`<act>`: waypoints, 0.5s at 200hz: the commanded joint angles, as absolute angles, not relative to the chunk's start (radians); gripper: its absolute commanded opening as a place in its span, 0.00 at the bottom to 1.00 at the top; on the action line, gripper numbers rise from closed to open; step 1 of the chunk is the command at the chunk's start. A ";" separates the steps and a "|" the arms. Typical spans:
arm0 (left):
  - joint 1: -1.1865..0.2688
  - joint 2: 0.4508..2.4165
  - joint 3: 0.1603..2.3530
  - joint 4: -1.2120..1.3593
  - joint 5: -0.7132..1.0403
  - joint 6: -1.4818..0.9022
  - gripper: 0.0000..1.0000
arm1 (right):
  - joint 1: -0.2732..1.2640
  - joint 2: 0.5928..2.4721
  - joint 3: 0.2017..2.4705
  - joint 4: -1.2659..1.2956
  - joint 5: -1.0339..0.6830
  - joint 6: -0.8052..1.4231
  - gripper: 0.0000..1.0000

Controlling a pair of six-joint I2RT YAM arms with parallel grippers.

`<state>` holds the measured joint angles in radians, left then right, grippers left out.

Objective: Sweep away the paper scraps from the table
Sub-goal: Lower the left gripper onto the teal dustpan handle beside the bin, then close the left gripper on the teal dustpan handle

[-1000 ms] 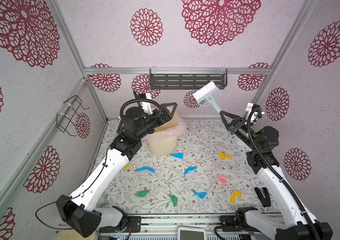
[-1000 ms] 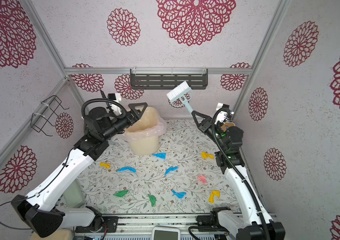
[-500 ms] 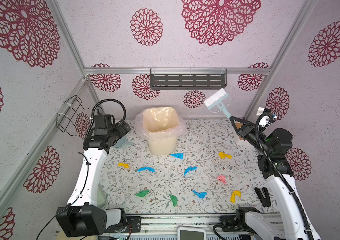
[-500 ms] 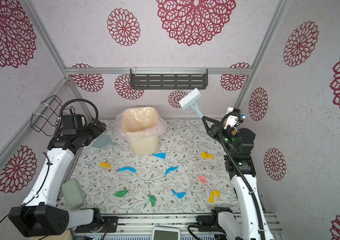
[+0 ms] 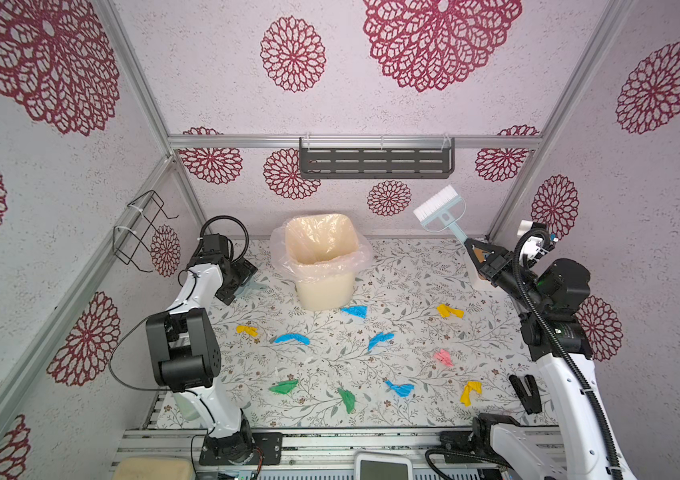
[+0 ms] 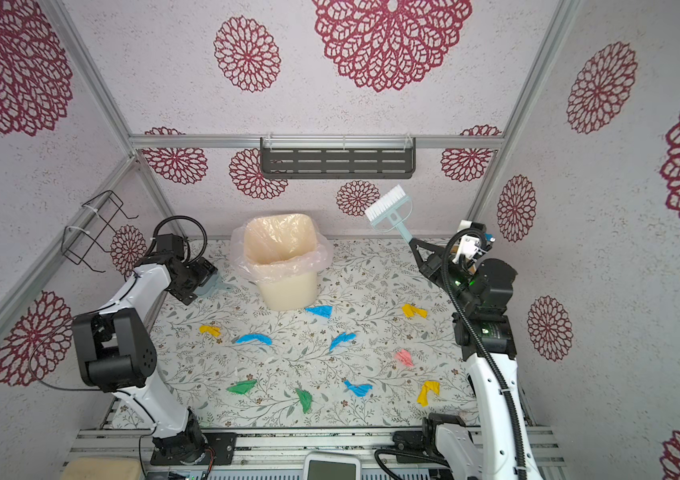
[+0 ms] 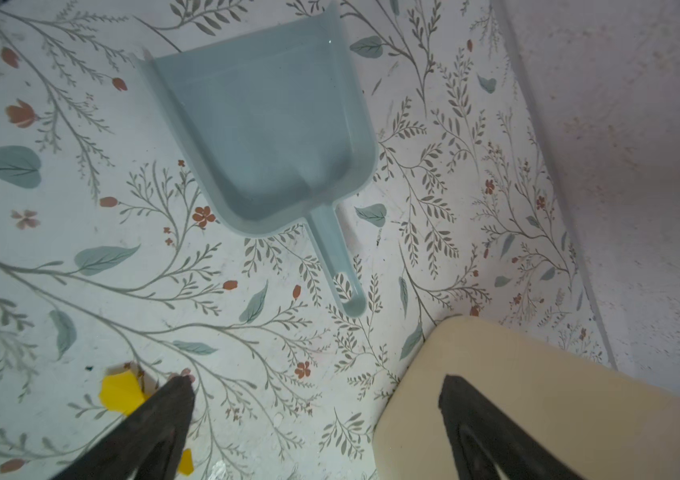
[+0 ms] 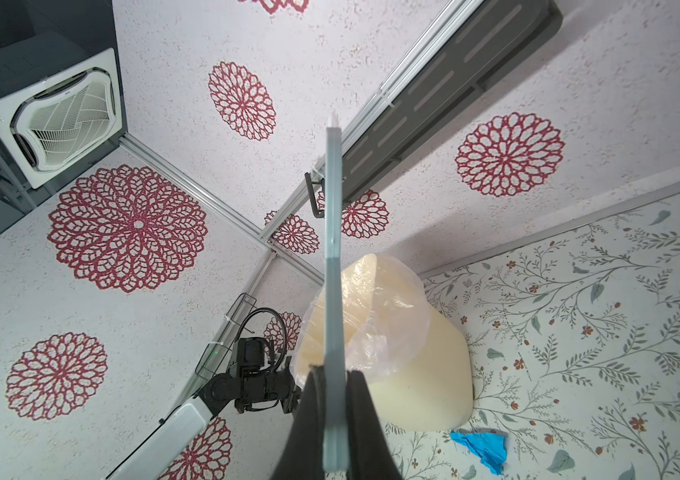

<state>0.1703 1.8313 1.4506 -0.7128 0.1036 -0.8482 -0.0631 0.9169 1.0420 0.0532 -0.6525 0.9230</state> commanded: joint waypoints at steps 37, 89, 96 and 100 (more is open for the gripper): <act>0.125 2.029 1.628 -0.739 0.057 -0.915 0.90 | -0.087 0.882 1.032 0.075 -0.665 0.902 0.00; 0.079 2.140 1.712 -0.788 0.021 -0.939 0.86 | -0.109 0.888 1.042 0.062 -0.683 0.905 0.00; 0.074 2.148 1.720 -0.797 0.014 -0.936 0.86 | -0.113 0.887 1.039 0.061 -0.687 0.905 0.00; 0.071 2.153 1.725 -0.803 0.010 -0.937 0.86 | -0.115 0.887 1.039 0.063 -0.687 0.905 0.00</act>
